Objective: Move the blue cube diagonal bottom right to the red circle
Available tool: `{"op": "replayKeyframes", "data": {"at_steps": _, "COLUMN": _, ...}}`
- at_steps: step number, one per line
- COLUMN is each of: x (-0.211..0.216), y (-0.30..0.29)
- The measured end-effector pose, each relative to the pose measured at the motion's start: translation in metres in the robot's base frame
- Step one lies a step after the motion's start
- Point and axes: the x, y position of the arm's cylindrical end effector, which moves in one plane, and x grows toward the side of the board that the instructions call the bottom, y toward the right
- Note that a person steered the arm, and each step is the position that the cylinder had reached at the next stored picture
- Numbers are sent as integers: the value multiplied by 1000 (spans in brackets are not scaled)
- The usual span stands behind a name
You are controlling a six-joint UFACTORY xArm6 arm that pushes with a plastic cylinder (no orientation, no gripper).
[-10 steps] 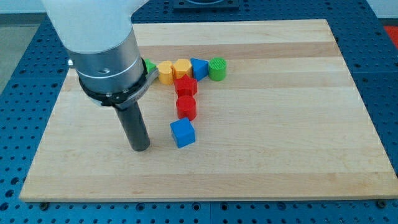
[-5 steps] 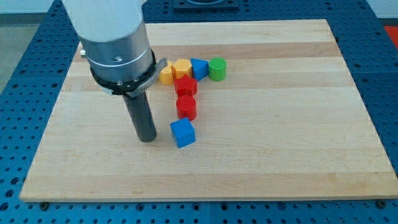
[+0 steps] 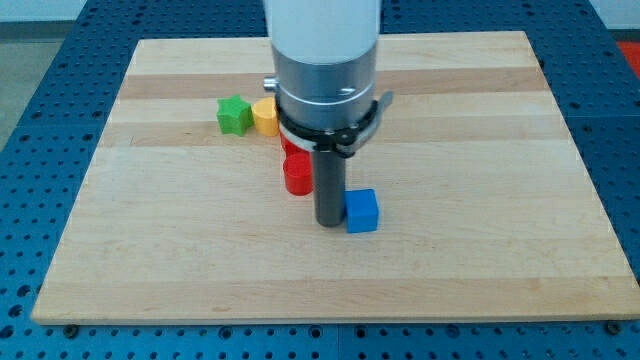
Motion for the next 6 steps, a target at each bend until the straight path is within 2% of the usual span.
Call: {"op": "replayKeyframes", "data": {"at_steps": 6, "x": 0, "y": 133}}
